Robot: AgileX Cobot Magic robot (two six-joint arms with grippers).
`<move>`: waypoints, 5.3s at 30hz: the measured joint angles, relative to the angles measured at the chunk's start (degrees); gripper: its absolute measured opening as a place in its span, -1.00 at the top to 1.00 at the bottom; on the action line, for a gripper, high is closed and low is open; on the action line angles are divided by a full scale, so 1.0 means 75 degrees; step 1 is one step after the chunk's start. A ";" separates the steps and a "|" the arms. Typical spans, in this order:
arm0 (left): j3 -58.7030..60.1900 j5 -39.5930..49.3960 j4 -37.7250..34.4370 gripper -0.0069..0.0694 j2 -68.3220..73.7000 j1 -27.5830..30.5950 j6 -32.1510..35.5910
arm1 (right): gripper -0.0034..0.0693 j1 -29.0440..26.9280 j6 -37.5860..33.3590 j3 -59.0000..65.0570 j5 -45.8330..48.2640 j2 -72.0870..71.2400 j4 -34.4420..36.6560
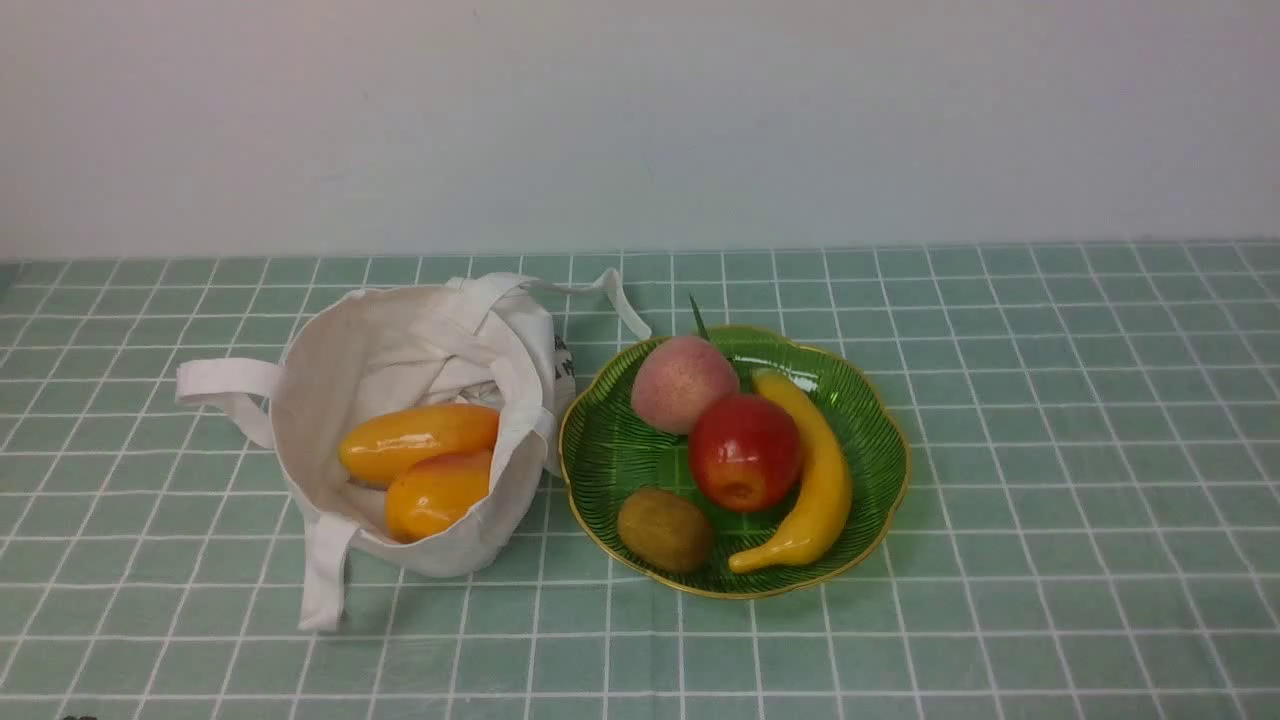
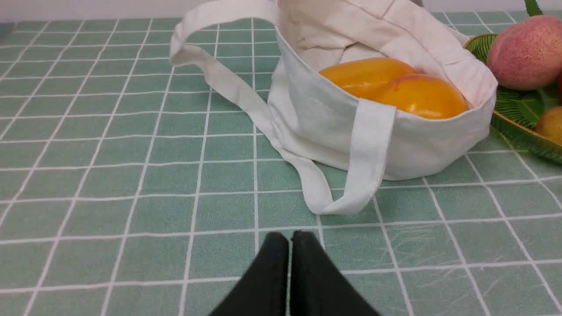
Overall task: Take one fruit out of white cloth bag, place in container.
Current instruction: 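Reach into the bag and grasp a fruit with the left gripper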
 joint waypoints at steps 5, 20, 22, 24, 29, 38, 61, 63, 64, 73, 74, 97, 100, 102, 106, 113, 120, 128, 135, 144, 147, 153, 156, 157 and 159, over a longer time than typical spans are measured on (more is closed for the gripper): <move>0.0000 0.0000 0.0000 0.84 0.0000 0.0000 0.0000 | 0.94 0.0000 0.0000 0.0000 0.0000 0.0000 0.0000; 0.0000 0.0000 0.0000 0.84 0.0000 0.0000 0.0000 | 0.94 0.0000 0.0000 0.0000 0.0000 0.0000 0.0000; 0.0000 0.0000 0.0000 0.84 0.0000 0.0000 0.0000 | 0.94 0.0000 0.0000 0.0000 0.0000 0.0000 0.0000; 0.0000 0.0000 0.0000 0.84 0.0000 0.0000 -0.0003 | 0.94 0.0000 0.0000 0.0000 0.0000 0.0000 0.0000; 0.0000 0.0000 0.0000 0.84 0.0000 0.0000 -0.0003 | 0.94 0.0000 0.0000 0.0000 0.0000 0.0000 0.0000; 0.0000 0.0000 0.0000 0.84 0.0000 0.0000 -0.0010 | 0.94 0.0000 0.0000 0.0000 0.0000 0.0000 0.0000; -0.0028 -0.0486 -0.8961 0.84 0.0000 0.0000 -0.2331 | 0.94 0.0000 0.0000 0.0000 0.0000 0.0000 0.0000; -0.0321 -0.0250 -0.9048 0.84 0.0000 0.0000 -0.1427 | 0.94 0.0000 0.0000 0.0000 0.0000 0.0000 0.0000; -0.0593 -0.0099 -0.9082 0.84 0.0000 0.0000 -0.0924 | 0.94 0.0000 0.0000 0.0000 0.0000 0.0000 0.0000; -0.3603 0.2989 -0.7245 0.84 0.3231 -0.0039 0.1917 | 0.94 0.0000 0.0000 0.0000 0.0000 0.0000 0.0000; -0.4020 0.3841 -0.6628 0.84 0.3844 -0.0039 0.1994 | 0.94 0.0000 0.0000 0.0000 0.0000 0.0000 0.0000; -0.9433 0.5186 -0.2716 0.73 1.1774 -0.0303 0.1953 | 0.94 0.0000 0.0000 0.0000 0.0000 0.0000 0.0000; -0.9634 0.4871 -0.2536 0.59 1.2203 -0.0674 0.1863 | 0.94 0.0000 0.0000 0.0000 0.0000 0.0000 0.0000; -0.9734 0.4608 -0.2243 0.48 1.2513 -0.0983 0.1811 | 0.94 0.0000 0.0000 0.0000 0.0000 0.0000 0.0000; -0.9803 0.4182 -0.1698 0.30 1.2851 -0.1274 0.1673 | 0.94 0.0000 0.0000 0.0000 0.0000 0.0000 0.0000; -0.9812 0.3324 -0.1284 -0.27 1.3484 -0.1355 0.1357 | 0.94 0.0000 0.0000 0.0000 0.0000 0.0000 0.0000; -0.9812 0.3189 -0.1279 -0.76 1.4064 -0.1355 0.1342 | 0.94 0.0000 0.0000 0.0000 0.0000 0.0000 0.0002; -0.9954 0.2975 -0.1308 -0.83 1.4496 -0.1355 0.1332 | 0.94 0.0000 0.0000 0.0000 0.0000 0.0000 0.0002; -0.9980 0.2865 -0.1316 -0.73 1.4561 -0.1355 0.1332 | 0.94 0.0000 0.0000 0.0000 0.0000 0.0000 0.0002; -1.0073 0.3127 -0.1316 -0.73 1.4561 -0.1355 0.1340 | 0.94 0.0000 0.0000 0.0000 0.0000 0.0000 0.0002; -1.0196 0.3509 -0.1281 -0.73 1.4547 -0.1355 0.1347 | 0.94 0.0000 0.0000 0.0000 0.0000 0.0000 0.0002; -1.0823 0.4278 -0.1023 -0.70 1.3925 -0.1355 0.1331 | 0.94 0.0000 0.0000 0.0000 0.0000 0.0000 0.0002; -1.1224 0.4643 -0.0617 -0.70 1.3463 -0.1358 0.1198 | 0.94 0.0000 0.0000 0.0000 0.0000 0.0000 0.0002; -1.1271 0.4704 -0.0565 -0.70 1.3382 -0.1358 0.1160 | 0.94 0.0000 0.0000 0.0000 0.0000 0.0000 0.0002; -1.1497 0.4933 -0.0365 -0.69 1.3104 -0.1358 0.1017 | 0.94 0.0000 0.0000 0.0000 0.0000 0.0000 0.0002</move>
